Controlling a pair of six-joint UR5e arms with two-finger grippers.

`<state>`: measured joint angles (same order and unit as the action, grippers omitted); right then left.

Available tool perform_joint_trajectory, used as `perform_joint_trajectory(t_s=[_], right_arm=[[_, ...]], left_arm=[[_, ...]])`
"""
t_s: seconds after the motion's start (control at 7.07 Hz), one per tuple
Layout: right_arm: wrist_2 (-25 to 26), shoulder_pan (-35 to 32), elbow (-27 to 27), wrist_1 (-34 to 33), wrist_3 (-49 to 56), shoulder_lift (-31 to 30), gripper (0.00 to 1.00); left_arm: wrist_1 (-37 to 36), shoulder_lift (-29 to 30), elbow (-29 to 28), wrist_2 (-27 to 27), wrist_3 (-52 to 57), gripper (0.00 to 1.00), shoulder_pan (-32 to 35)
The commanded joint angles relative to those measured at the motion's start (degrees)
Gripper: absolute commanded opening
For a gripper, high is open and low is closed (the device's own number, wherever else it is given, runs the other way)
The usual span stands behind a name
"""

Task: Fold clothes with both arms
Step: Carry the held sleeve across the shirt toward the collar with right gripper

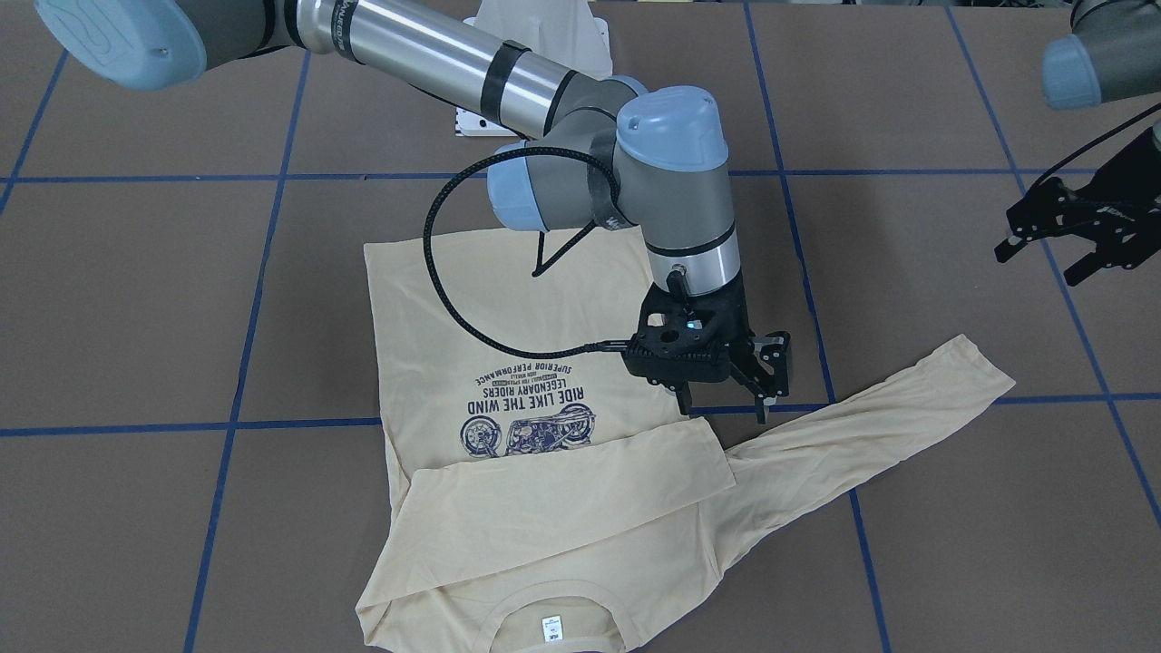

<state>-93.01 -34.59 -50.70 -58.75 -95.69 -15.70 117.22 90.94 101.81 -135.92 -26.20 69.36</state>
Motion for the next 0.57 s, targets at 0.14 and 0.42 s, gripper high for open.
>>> perform_joint_trajectory(t_s=[0.14, 0.42], right_arm=[[-10.7, -5.4, -27.5, -6.4, -2.6, -20.8, 0.99], [-21.7, -12.4, -49.9, -8.2, 5.3, -44.1, 0.99]], left_arm=[[17.0, 0.9, -16.0, 3.8, -0.3, 0.98, -1.9], [22.9, 7.4, -28.3, 3.8, -0.2, 0.94, -1.9]])
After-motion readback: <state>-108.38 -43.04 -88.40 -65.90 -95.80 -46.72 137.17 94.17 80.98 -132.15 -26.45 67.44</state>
